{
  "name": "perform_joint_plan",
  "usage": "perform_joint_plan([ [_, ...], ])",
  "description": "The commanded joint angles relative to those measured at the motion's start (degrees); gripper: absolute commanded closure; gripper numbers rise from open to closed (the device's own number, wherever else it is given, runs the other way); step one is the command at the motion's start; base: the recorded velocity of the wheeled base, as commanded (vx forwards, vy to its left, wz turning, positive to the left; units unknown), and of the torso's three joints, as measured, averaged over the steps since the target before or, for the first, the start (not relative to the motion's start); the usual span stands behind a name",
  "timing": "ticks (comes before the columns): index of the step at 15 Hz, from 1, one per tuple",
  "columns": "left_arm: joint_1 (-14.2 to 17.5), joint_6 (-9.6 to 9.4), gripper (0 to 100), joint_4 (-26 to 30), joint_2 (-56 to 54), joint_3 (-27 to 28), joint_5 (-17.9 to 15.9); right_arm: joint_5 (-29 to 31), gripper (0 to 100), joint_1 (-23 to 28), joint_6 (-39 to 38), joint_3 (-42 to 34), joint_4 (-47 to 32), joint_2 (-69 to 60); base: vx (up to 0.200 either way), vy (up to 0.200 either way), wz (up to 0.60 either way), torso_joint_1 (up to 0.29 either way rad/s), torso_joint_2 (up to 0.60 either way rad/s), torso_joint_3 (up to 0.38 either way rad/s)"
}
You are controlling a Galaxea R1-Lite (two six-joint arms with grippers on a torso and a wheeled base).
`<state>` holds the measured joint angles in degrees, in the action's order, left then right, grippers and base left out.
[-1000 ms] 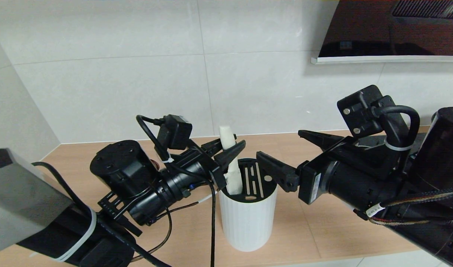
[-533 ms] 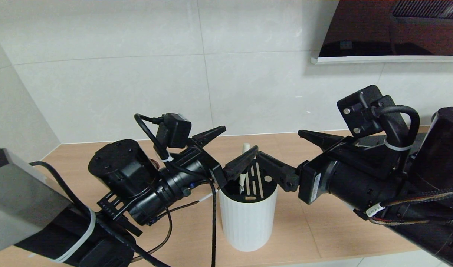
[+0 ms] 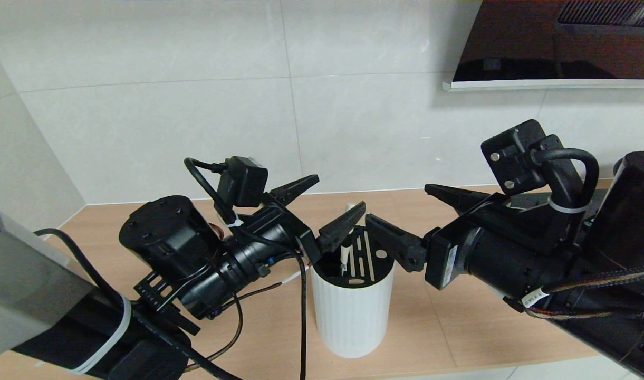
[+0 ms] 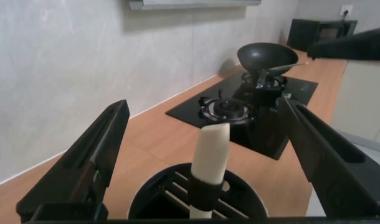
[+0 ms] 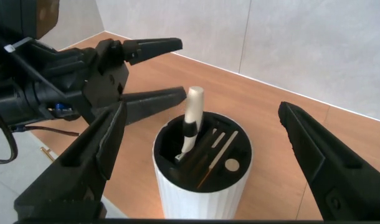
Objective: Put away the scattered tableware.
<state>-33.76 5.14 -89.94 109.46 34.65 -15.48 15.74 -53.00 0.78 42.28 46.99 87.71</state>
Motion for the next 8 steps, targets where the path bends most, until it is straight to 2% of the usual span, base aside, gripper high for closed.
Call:
perform_joint_plan([
  [1, 0.01, 1.27, 0, -0.06, -2.23, -0.19, 0.1, -0.01, 0, 2.38, 0.45, 0.0, 0.03, -1.05, 0.0, 0.0, 0.0, 0.0, 0.0, 0.0],
  [2, 0.09, 1.62, 0, -0.06, -3.64, -0.1, 0.1, -0.01, 0, 4.4, 1.07, -0.09, -0.06, -2.37, 0.0, 0.0, 0.0, 0.0, 0.0, 0.0],
  [4, 1.94, 1.62, 0, 0.21, -9.53, -0.37, 3.18, -0.01, 0, 10.91, 2.12, -0.53, -0.41, -5.62, 0.0, 0.0, 0.0, 0.0, 0.0, 0.0],
  [6, 5.28, 1.62, 0, 1.88, -15.15, -0.46, 3.7, -0.01, 0, 16.18, 3.0, -1.85, -0.32, -8.87, 0.0, 0.0, 0.0, 0.0, 0.0, 0.0],
  [8, 9.23, 1.8, 0, 2.75, -20.87, -4.41, 3.7, -0.09, 0, 19.08, 3.26, -8.7, -0.41, -15.82, 0.0, 0.0, 0.0, 0.0, 0.0, 0.0],
])
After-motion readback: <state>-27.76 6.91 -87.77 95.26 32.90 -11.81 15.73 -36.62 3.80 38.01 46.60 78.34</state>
